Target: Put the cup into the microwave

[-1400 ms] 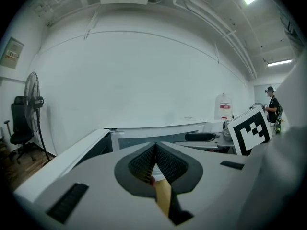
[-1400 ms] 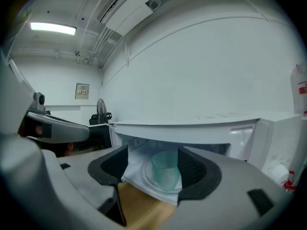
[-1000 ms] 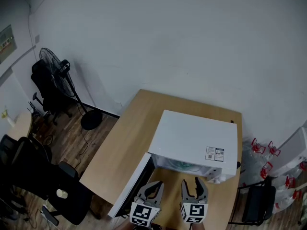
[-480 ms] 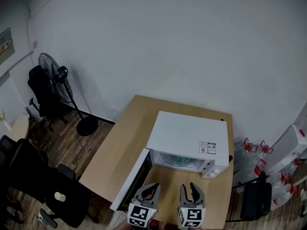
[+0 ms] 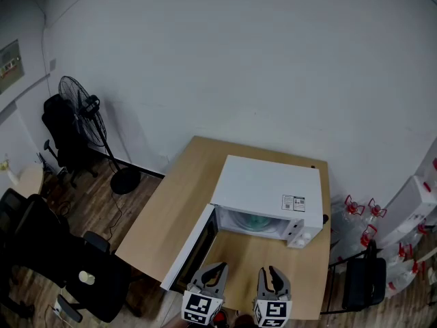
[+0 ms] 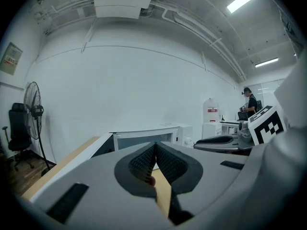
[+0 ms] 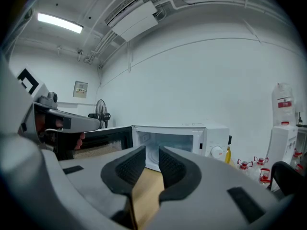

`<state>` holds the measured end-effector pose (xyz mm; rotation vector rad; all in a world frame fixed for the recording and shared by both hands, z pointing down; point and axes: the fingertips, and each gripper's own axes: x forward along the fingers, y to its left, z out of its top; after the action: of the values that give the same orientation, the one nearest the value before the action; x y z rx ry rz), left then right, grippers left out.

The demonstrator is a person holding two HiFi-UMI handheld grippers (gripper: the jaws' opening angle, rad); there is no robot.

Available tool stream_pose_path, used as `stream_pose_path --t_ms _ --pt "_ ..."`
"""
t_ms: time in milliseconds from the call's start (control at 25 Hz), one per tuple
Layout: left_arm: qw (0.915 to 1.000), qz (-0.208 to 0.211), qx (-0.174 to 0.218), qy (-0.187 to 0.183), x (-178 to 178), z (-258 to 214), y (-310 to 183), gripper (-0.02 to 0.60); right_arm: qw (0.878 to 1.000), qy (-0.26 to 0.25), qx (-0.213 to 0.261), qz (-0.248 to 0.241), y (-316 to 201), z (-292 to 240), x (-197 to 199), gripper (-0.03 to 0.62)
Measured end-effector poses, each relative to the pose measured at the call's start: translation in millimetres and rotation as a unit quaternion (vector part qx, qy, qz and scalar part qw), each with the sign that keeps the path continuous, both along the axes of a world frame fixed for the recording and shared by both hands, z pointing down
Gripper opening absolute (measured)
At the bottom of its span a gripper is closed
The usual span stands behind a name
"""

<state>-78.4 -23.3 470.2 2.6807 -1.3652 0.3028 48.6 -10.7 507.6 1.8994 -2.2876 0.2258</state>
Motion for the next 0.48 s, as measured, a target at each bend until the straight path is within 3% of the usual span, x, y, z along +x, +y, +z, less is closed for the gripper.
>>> stream_pose_path --t_ms 200,480 --pt "1.0000 -0.001 0.003 0.000 -2.6 -0.5 11.7 0.023 1.000 0.002 -0.001 0.001 14.2 1.4 -0.3 0.031" --pt "1.0000 -0.001 0.002 0.000 -6.1 0.9 22.9 0.023 1.000 0.010 -0.001 -0.010 24.7 -4.0 -8.5 0.018"
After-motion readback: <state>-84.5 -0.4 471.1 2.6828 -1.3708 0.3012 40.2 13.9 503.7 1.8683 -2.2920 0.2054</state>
